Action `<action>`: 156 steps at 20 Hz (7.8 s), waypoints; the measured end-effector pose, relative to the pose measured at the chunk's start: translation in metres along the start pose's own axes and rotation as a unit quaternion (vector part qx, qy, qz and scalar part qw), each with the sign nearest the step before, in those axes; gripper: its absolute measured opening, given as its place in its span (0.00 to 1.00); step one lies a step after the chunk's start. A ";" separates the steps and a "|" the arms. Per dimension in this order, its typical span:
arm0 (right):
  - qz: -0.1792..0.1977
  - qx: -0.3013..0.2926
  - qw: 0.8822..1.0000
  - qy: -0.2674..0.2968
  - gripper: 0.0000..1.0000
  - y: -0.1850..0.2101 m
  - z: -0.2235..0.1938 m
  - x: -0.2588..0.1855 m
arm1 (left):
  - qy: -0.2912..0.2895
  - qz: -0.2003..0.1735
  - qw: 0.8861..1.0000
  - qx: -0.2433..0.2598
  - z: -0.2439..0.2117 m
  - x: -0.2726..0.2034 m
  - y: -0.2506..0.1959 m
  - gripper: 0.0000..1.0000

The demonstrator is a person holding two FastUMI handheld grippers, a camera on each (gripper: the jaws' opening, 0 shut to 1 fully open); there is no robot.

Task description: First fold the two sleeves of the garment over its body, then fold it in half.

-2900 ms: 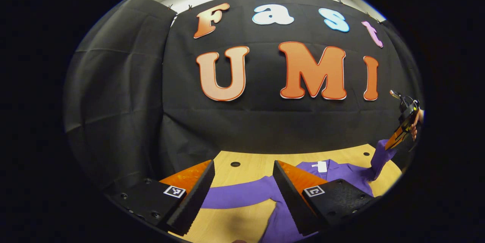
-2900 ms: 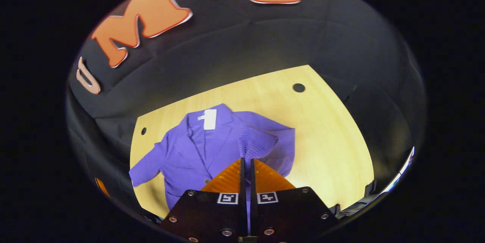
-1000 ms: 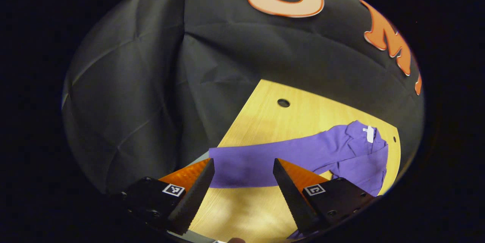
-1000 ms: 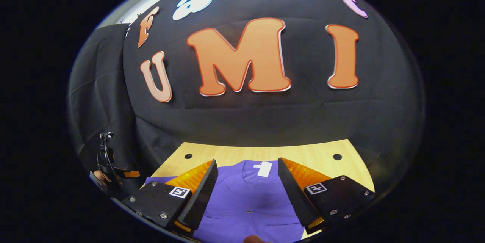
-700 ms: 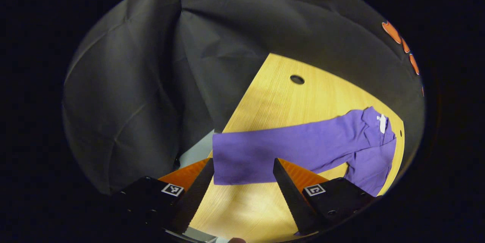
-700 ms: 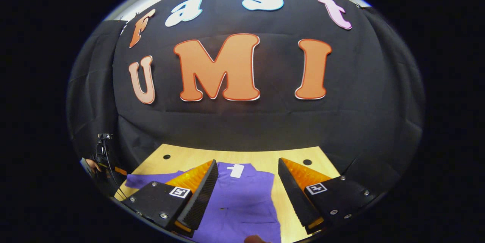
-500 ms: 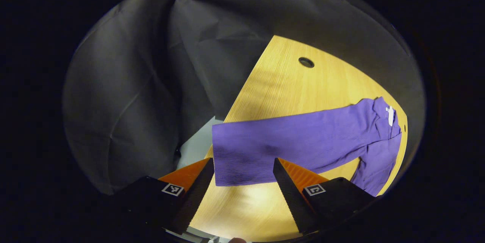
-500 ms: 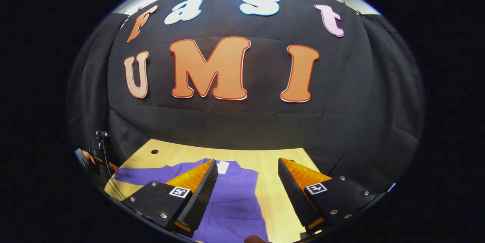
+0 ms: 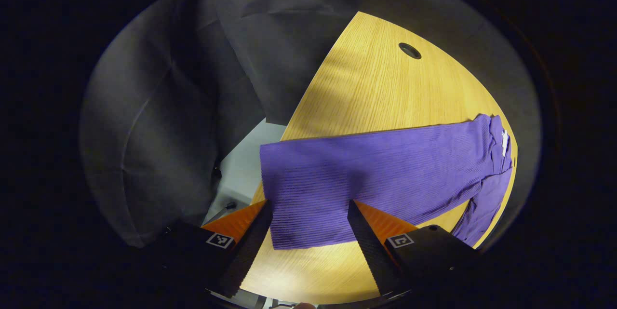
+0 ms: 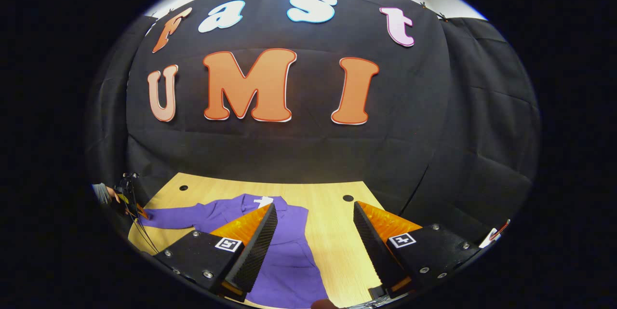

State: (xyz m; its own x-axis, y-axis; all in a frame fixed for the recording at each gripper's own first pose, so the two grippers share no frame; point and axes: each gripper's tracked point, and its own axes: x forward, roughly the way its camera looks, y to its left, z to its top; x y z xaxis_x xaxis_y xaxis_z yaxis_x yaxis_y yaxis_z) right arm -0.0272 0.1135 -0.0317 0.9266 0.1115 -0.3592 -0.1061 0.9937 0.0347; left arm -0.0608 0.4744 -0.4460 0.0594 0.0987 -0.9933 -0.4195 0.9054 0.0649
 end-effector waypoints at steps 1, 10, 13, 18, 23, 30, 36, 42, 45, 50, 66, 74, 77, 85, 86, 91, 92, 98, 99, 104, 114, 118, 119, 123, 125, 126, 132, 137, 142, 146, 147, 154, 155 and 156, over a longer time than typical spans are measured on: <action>-0.006 -0.004 1.000 0.006 0.95 -0.004 -0.005 -0.001 | 0.010 0.005 1.000 0.001 -0.002 0.002 0.001 0.99; -0.003 0.016 1.000 0.015 0.95 -0.022 -0.009 0.002 | 0.012 0.006 1.000 0.022 0.004 0.003 -0.016 0.52; 0.000 0.008 1.000 0.020 0.95 -0.028 -0.013 0.005 | 0.020 0.002 1.000 0.020 0.003 -0.001 -0.025 0.12; 0.014 0.012 1.000 0.016 0.95 -0.035 -0.009 0.012 | -0.009 -0.010 0.999 0.053 0.016 -0.042 -0.052 0.09; 0.034 0.014 0.999 -0.003 0.95 -0.043 0.001 0.020 | -0.061 -0.035 0.992 0.105 0.031 -0.117 -0.109 0.09; 0.061 0.033 0.997 -0.029 0.95 -0.065 0.009 0.022 | -0.119 -0.086 0.973 0.180 0.036 -0.206 -0.233 0.09; 0.062 0.049 0.996 -0.038 0.95 -0.099 0.002 0.025 | -0.143 -0.117 0.952 0.244 0.028 -0.267 -0.325 0.09; 0.060 0.071 0.995 -0.035 0.95 -0.131 -0.013 0.026 | -0.141 -0.146 0.928 0.313 -0.003 -0.286 -0.449 0.09; 0.056 0.090 0.994 -0.031 0.95 -0.148 -0.022 0.027 | -0.129 -0.163 0.916 0.343 -0.031 -0.283 -0.503 0.09; 0.037 0.114 0.992 -0.027 0.95 -0.187 -0.030 0.023 | -0.099 -0.185 0.902 0.377 -0.074 -0.265 -0.577 0.10; 0.005 0.145 0.989 0.008 0.95 -0.231 -0.065 0.022 | -0.055 -0.228 0.882 0.409 -0.167 -0.206 -0.696 0.33; 0.048 0.125 0.991 0.017 0.95 -0.181 -0.064 0.035 | -0.279 -0.262 0.853 0.355 -0.123 -0.306 -0.620 0.91; 0.063 0.106 0.992 0.016 0.95 -0.145 -0.068 0.042 | -0.389 -0.224 0.835 0.318 -0.099 -0.352 -0.551 0.94; 0.087 0.055 0.995 -0.006 0.95 -0.087 -0.081 0.032 | -0.601 -0.129 0.764 0.196 -0.127 -0.509 -0.395 0.94; 0.088 0.057 0.994 -0.012 0.95 -0.083 -0.079 0.029 | -0.607 -0.127 0.761 0.190 -0.140 -0.516 -0.386 0.94; 0.093 0.035 0.995 0.005 0.94 -0.061 -0.106 0.021 | -0.597 -0.096 0.771 0.199 -0.176 -0.472 -0.345 0.94; 0.094 0.027 0.995 0.027 0.94 -0.059 -0.119 0.021 | -0.581 -0.093 0.784 0.199 -0.181 -0.458 -0.339 0.94; 0.103 -0.001 0.984 0.147 0.95 -0.053 -0.200 0.002 | -0.484 -0.059 0.847 0.211 -0.207 -0.377 -0.303 0.94; 0.110 -0.003 0.980 0.167 0.95 -0.049 -0.211 -0.003 | -0.464 -0.058 0.857 0.216 -0.212 -0.363 -0.300 0.94; 0.118 -0.028 0.959 0.256 0.95 -0.045 -0.270 -0.019 | -0.374 -0.035 0.898 0.229 -0.241 -0.296 -0.279 0.95; 0.127 -0.022 0.915 0.382 0.96 -0.036 -0.352 -0.047 | -0.191 -0.005 0.957 0.216 -0.311 -0.183 -0.235 0.95; 0.132 -0.025 0.902 0.410 0.95 -0.033 -0.371 -0.053 | -0.139 0.004 0.970 0.198 -0.329 -0.157 -0.214 0.95; 0.133 -0.022 0.898 0.418 0.95 -0.032 -0.376 -0.055 | -0.128 -0.002 0.972 0.195 -0.330 -0.152 -0.216 0.95; 0.133 -0.009 0.882 0.452 0.96 -0.028 -0.392 -0.061 | -0.085 -0.013 0.979 0.186 -0.339 -0.137 -0.215 0.95; 0.135 -0.009 0.876 0.462 0.95 -0.024 -0.397 -0.060 | -0.061 -0.013 0.980 0.188 -0.345 -0.131 -0.216 0.95; 0.136 -0.012 0.873 0.468 0.94 -0.024 -0.399 -0.060 | -0.053 -0.015 0.980 0.191 -0.345 -0.128 -0.216 0.95; 0.139 -0.040 0.860 0.489 0.86 -0.016 -0.400 -0.056 | -0.005 -0.017 0.979 0.204 -0.340 -0.122 -0.216 0.95; 0.169 -0.053 0.846 0.503 0.53 0.005 -0.399 -0.056 | 0.039 -0.010 0.975 0.220 -0.332 -0.117 -0.211 0.69; 0.178 -0.024 0.845 0.504 0.08 0.017 -0.396 -0.050 | 0.051 -0.005 0.967 0.250 -0.322 -0.114 -0.214 0.16; 0.181 0.005 0.842 0.509 0.04 0.019 -0.388 -0.050 | 0.065 -0.039 0.972 0.223 -0.322 -0.120 -0.219 0.04; 0.184 0.015 0.842 0.506 0.04 0.021 -0.382 -0.050 | 0.061 -0.043 0.973 0.219 -0.318 -0.123 -0.221 0.05; 0.212 0.048 0.867 0.448 0.03 0.025 -0.298 -0.020 | 0.001 -0.087 0.967 0.241 -0.271 -0.183 -0.259 0.05; 0.215 0.054 0.871 0.439 0.03 0.027 -0.286 -0.014 | -0.009 -0.092 0.965 0.246 -0.262 -0.191 -0.266 0.06; 0.221 0.059 0.873 0.430 0.03 0.030 -0.274 -0.009 | -0.022 -0.095 0.962 0.254 -0.251 -0.200 -0.271 0.06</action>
State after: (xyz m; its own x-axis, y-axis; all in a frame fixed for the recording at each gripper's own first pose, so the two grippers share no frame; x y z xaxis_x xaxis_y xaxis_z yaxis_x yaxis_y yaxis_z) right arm -0.1374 0.1404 -0.2833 0.1845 0.4892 -0.8524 -0.3008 0.8538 0.4249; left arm -0.1866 0.1057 -0.2884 0.1341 -0.0814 -0.9876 0.0994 0.9927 -0.0683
